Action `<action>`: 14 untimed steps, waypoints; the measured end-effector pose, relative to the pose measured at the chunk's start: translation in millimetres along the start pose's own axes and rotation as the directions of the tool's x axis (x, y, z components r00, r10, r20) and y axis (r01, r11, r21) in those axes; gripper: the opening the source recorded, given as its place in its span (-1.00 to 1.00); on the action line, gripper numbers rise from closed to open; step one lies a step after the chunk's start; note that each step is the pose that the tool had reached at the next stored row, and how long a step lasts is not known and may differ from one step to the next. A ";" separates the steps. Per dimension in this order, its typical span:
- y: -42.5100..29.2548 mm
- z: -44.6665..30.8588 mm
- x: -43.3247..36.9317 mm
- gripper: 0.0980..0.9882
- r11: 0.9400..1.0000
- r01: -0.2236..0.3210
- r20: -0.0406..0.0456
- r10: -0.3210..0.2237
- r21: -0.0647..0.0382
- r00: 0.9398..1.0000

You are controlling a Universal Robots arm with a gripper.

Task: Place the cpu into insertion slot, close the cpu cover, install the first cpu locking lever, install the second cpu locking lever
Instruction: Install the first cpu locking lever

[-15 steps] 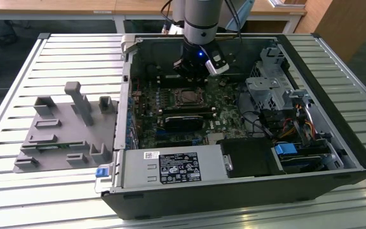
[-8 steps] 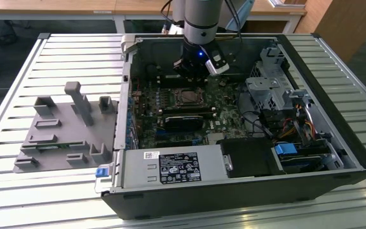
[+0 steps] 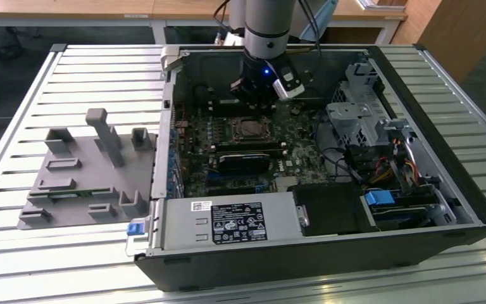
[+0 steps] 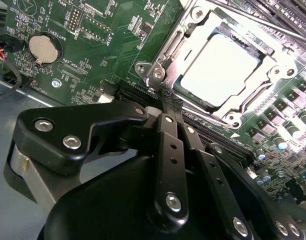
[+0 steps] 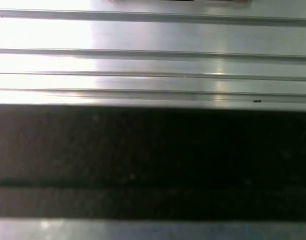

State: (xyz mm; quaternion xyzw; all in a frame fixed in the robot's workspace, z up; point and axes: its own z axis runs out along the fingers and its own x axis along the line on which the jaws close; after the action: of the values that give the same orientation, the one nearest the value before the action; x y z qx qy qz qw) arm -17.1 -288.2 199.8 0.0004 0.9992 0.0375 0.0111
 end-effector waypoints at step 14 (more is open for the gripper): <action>-0.2 3.6 0.1 -0.98 1.000 0.000 0.000 0.000 0.018 1.000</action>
State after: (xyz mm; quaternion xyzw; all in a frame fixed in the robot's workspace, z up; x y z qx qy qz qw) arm -17.2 -288.0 196.2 0.0004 0.9995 0.0284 0.0111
